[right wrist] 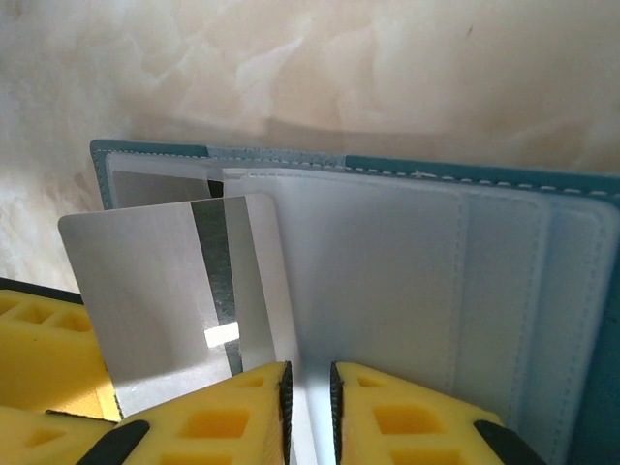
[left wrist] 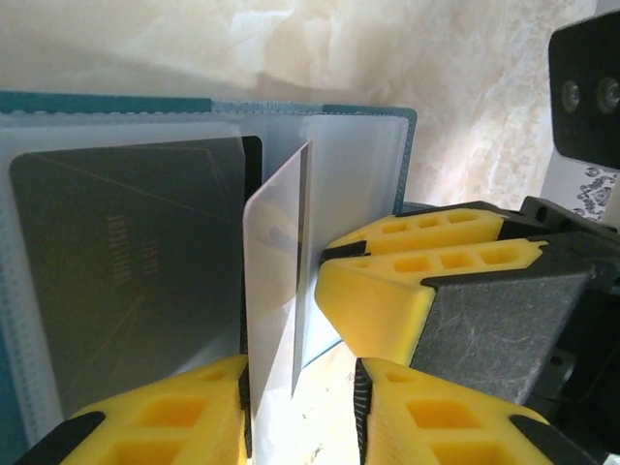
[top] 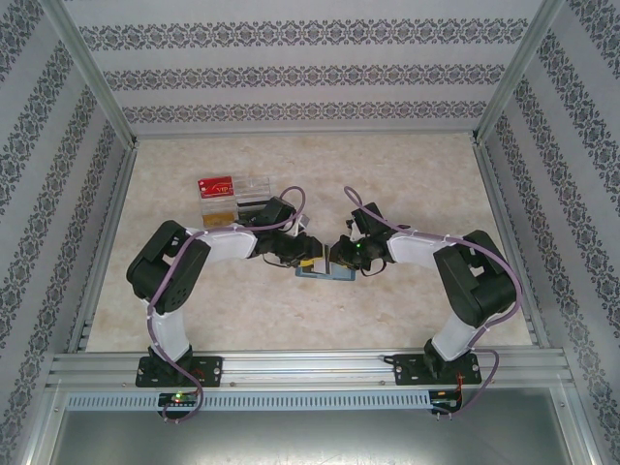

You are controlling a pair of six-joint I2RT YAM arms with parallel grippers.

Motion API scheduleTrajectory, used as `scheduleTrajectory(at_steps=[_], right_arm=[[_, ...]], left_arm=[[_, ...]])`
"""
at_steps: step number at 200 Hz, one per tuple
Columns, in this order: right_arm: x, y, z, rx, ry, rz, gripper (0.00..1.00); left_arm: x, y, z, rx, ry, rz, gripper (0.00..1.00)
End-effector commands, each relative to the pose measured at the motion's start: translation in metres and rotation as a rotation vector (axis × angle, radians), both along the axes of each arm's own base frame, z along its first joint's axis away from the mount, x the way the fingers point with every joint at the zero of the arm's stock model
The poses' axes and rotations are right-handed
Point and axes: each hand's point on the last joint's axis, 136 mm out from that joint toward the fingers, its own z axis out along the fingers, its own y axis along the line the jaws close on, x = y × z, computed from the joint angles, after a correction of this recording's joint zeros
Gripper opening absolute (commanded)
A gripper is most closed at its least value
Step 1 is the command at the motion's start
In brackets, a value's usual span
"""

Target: Take the credit cards out of the card holder

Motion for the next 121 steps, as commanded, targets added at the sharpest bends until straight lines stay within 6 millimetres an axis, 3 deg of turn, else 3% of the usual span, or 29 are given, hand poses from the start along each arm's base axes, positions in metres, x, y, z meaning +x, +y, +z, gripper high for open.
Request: scheduleTrajectory(at_steps=[1, 37, 67, 95, 121], right_arm=[[-0.001, 0.006, 0.0, 0.013, 0.01, 0.008, 0.2], [0.002, -0.001, 0.003, -0.014, -0.012, -0.006, 0.21], [0.011, -0.005, 0.022, -0.022, -0.075, 0.006, 0.22], [0.022, -0.002, 0.047, -0.01, -0.147, 0.036, 0.25], [0.035, -0.008, 0.067, -0.018, -0.226, 0.036, 0.38]], left_arm=[[0.01, -0.004, 0.001, -0.034, 0.003, 0.015, 0.3], [0.01, 0.006, 0.001, 0.034, -0.011, 0.021, 0.13], [0.002, 0.022, 0.011, 0.117, -0.04, 0.013, 0.01], [0.0, 0.039, 0.037, 0.179, -0.113, 0.022, 0.01], [0.009, 0.067, 0.058, 0.315, -0.217, 0.058, 0.0]])
